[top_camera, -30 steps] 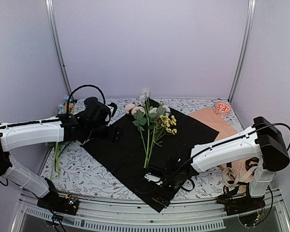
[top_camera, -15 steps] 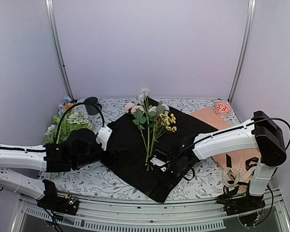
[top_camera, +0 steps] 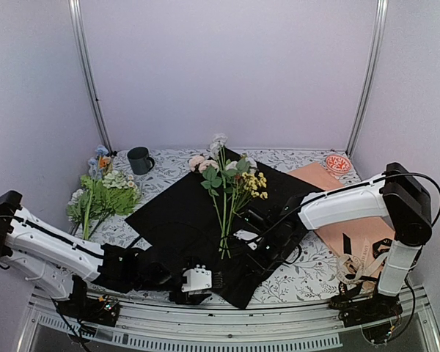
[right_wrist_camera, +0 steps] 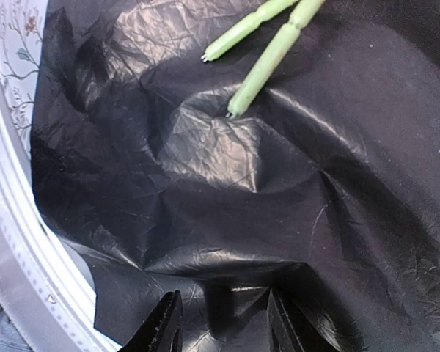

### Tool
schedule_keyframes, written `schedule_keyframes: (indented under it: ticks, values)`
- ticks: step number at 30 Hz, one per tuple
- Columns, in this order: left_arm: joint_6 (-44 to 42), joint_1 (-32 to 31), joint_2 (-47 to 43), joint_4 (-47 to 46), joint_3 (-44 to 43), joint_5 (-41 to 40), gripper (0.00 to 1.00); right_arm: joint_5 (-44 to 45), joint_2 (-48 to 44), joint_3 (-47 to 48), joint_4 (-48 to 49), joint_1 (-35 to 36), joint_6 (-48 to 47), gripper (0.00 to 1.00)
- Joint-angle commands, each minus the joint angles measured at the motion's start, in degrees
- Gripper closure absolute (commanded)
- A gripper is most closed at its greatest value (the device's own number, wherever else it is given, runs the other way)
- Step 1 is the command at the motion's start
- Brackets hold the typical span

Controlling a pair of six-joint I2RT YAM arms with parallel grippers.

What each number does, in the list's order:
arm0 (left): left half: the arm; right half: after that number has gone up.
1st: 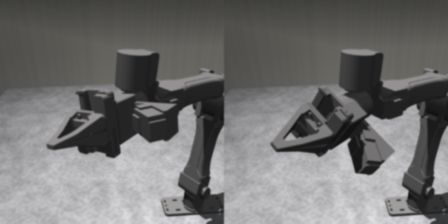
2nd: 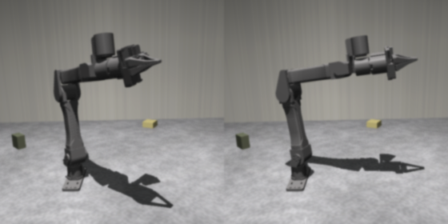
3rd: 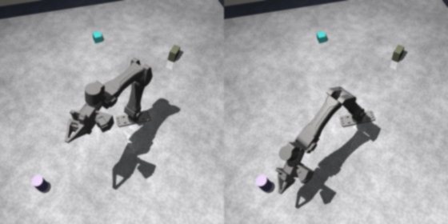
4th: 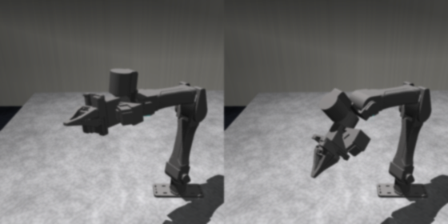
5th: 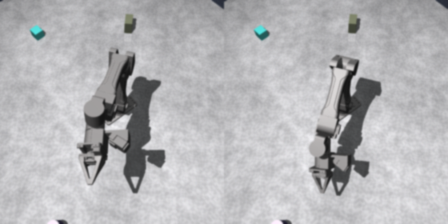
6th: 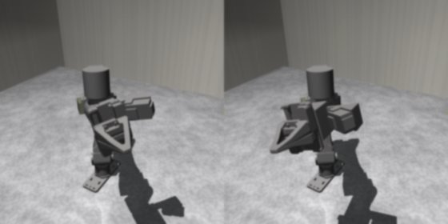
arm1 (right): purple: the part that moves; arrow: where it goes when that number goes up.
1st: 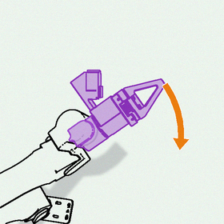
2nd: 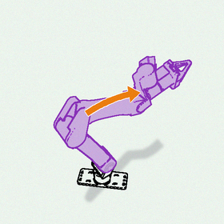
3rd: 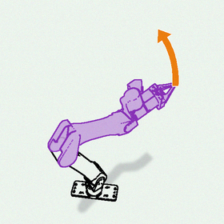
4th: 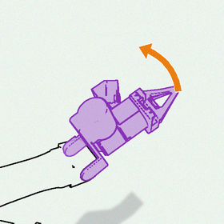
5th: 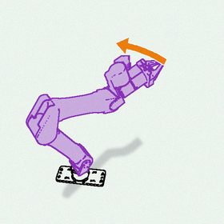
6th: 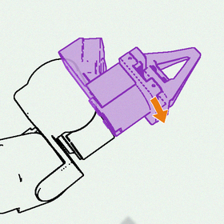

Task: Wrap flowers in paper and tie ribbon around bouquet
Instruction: Fold the bottom corner of the flattened wrapping paper at the center of the board.

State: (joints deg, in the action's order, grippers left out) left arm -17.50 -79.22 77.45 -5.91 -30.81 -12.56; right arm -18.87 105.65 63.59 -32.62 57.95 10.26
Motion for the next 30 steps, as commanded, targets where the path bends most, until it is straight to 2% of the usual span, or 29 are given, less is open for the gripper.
schedule_keyframes:
  ticks: [1, 4, 8, 11, 15, 18, 25, 30]
  values:
    - [-8.9, -2.8, 5.4, 4.6, -4.2, 2.9, 0.27, -4.3, 0.6, -2.9, 1.6, -0.8, -1.0, 0.6]
    - [-11.3, -3.6, 9.7, 4.6, -5.2, 0.6, 0.29, -4.8, 0.2, -3.8, 2.6, -1.2, -0.9, 0.6]
    - [-13.9, -4.7, 15.7, 4.2, -7.3, -5.6, 0.44, -5.2, -0.4, -4.9, 3.3, -1.5, -0.9, 0.6]
    - [-14.9, -4.8, 18.9, 4.0, -7.8, -9.9, 0.5, -5.7, -1.2, -5.5, 3.9, -1.7, -1.0, 0.6]
    - [-15.5, -4.9, 22.3, 2.8, -9.5, -14.7, 0.7, -6.5, -1.6, -5.7, 4.0, -1.8, -1.0, 0.6]
    - [-15.0, -4.8, 22.2, 3.0, -9.5, -15.2, 0.76, -7.2, -2.4, -5.9, 3.9, -1.9, -0.8, 0.6]
    - [-13.8, -4.6, 16.6, 2.1, -8.0, -13.4, 1.0, -11.0, -5.9, -5.5, 3.3, -2.7, -1.3, 0.56]
    - [-10.8, -1.2, 12.3, 3.6, -8.9, -7.1, 1.0, -18.4, -11.5, -4.8, 3.9, -5.6, -2.9, 0.44]
